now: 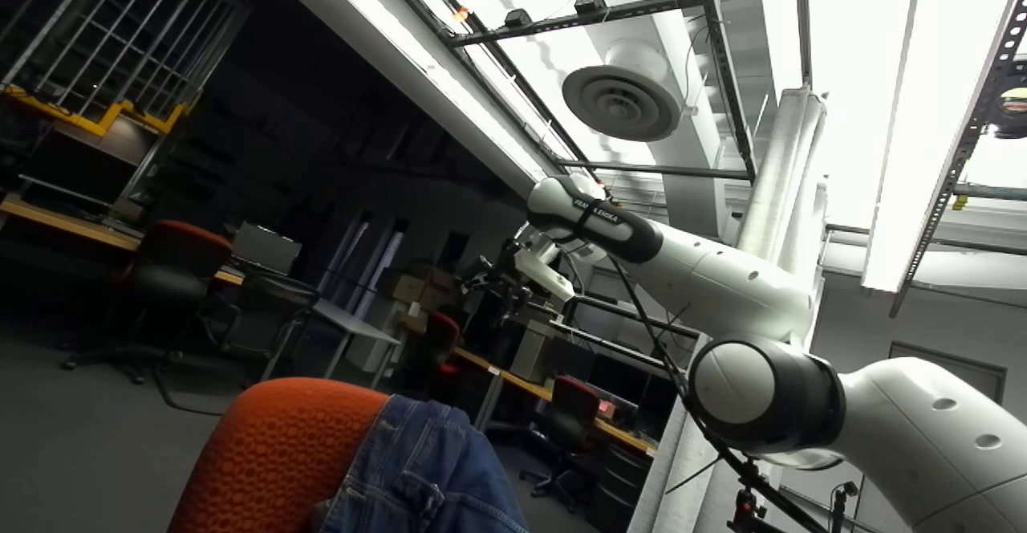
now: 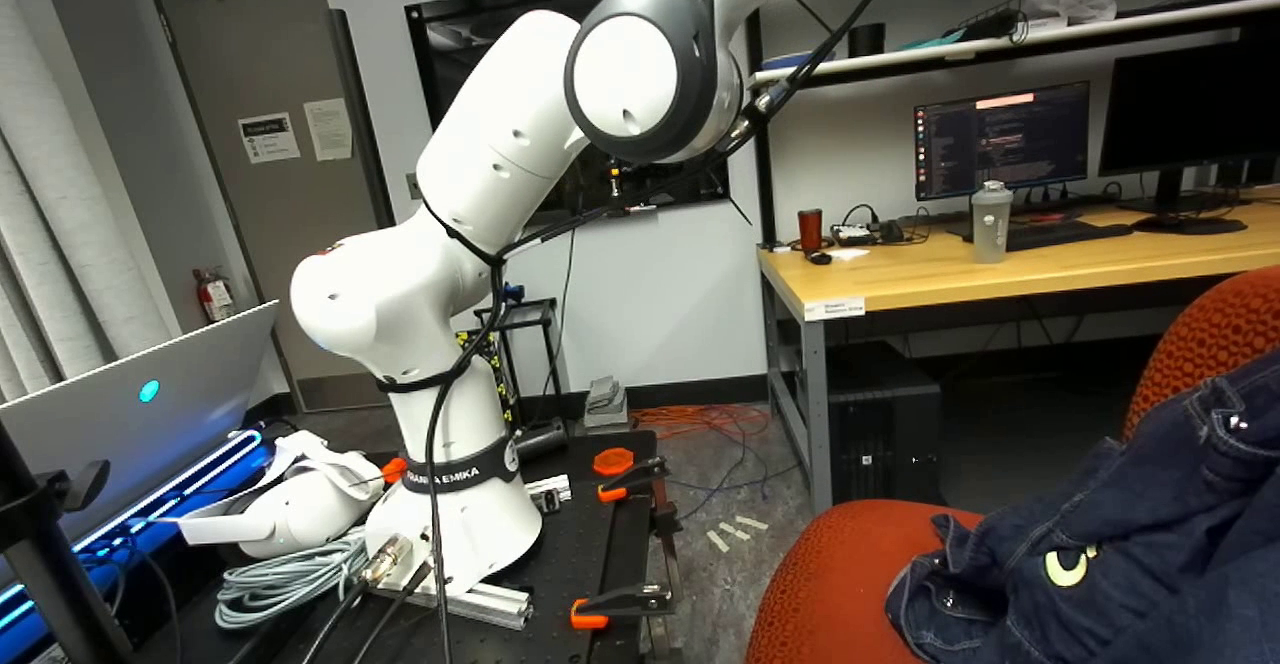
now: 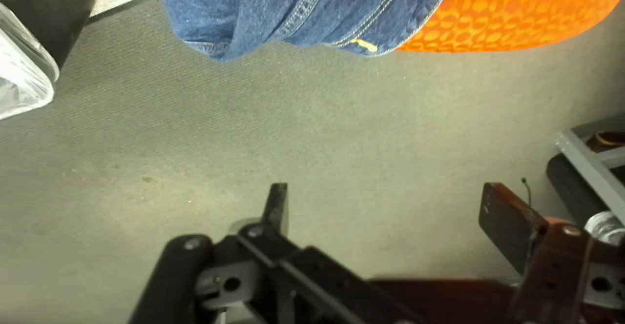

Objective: Hang the jean jacket on the backrest of the chair

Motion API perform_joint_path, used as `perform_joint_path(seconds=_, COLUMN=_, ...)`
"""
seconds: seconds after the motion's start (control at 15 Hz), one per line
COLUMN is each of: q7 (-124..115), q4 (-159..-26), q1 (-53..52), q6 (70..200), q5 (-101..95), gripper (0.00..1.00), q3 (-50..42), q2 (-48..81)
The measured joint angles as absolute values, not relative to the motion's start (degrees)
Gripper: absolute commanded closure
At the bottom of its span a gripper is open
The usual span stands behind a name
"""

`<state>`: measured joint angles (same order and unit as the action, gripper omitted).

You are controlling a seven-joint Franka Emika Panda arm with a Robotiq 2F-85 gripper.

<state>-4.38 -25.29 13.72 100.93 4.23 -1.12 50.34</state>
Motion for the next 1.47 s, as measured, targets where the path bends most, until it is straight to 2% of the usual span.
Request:
perform_joint_path(seconds=0.8, q7=8.75, q4=-26.18, q1=13.25, q6=79.00, q5=4.96, gripper=0.00, q3=1.53, q2=49.11)
perform_joint_path(seconds=1.47, q7=10.89, q4=-25.91, q1=12.54, q6=77.63, q5=4.21, gripper=0.00, q3=1.44, q2=50.25)
